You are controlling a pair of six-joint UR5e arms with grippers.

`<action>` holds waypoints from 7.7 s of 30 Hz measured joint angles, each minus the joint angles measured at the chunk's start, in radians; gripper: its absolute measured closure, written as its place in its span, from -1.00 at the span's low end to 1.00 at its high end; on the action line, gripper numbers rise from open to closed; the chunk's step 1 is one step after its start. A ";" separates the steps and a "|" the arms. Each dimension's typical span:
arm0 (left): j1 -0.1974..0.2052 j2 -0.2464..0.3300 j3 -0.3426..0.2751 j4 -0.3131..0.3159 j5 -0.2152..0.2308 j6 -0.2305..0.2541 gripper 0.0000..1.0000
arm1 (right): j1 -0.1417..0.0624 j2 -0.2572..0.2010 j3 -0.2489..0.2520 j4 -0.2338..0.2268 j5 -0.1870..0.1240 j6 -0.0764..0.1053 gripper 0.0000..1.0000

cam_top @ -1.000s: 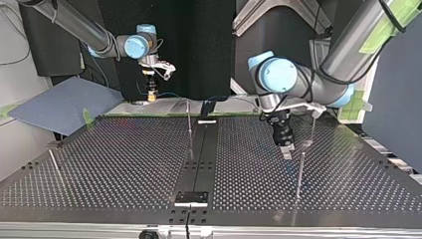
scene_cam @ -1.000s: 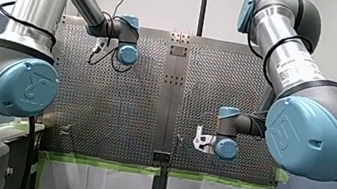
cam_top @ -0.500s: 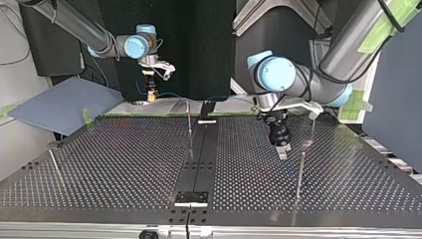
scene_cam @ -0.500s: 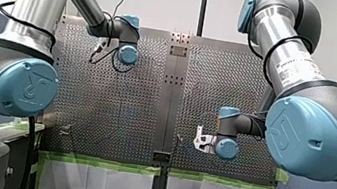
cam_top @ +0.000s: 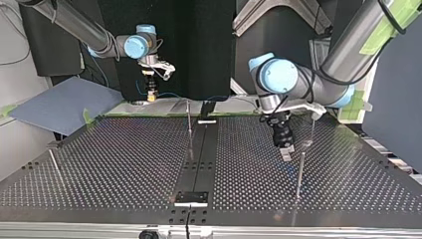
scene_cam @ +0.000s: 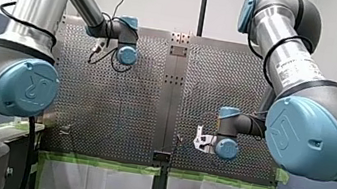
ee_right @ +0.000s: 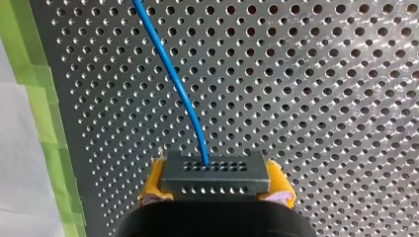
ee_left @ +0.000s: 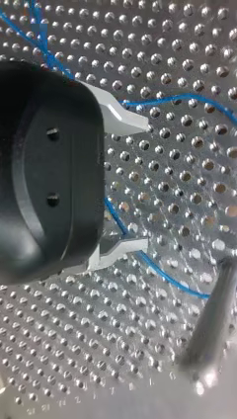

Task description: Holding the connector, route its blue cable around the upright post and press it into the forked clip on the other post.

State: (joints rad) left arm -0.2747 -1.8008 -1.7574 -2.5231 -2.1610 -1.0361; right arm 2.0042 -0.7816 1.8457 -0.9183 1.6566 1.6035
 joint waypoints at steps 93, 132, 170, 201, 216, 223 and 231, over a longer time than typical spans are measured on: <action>-0.120 -0.639 0.052 -0.047 -0.121 -0.233 -1.00 | 0.002 0.000 0.000 0.013 -0.003 -0.005 1.00; -0.194 -0.682 0.122 -0.125 0.113 -0.575 -1.00 | 0.005 0.000 -0.001 0.022 -0.004 -0.003 1.00; -0.267 -0.797 0.208 0.085 0.308 -0.909 -1.00 | -0.001 0.000 -0.003 0.022 -0.052 0.005 1.00; -0.422 -0.792 0.207 0.222 0.025 -1.074 -1.00 | -0.052 0.067 -0.084 0.157 -0.292 0.045 1.00; -0.416 -0.794 0.208 0.192 -0.108 -1.066 -1.00 | -0.048 0.067 -0.084 0.172 -0.300 0.038 1.00; -0.413 -0.795 0.236 0.172 -0.170 -1.009 -1.00 | -0.041 0.067 -0.084 0.169 -0.309 0.037 1.00; -0.406 -0.795 0.253 0.112 -0.144 -1.026 -1.00 | -0.036 0.067 -0.084 0.168 -0.310 0.037 1.00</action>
State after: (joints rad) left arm -0.6810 -2.5960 -1.5045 -2.4110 -2.3052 -2.0616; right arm 1.9683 -0.7143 1.7614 -0.7500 1.3469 1.6401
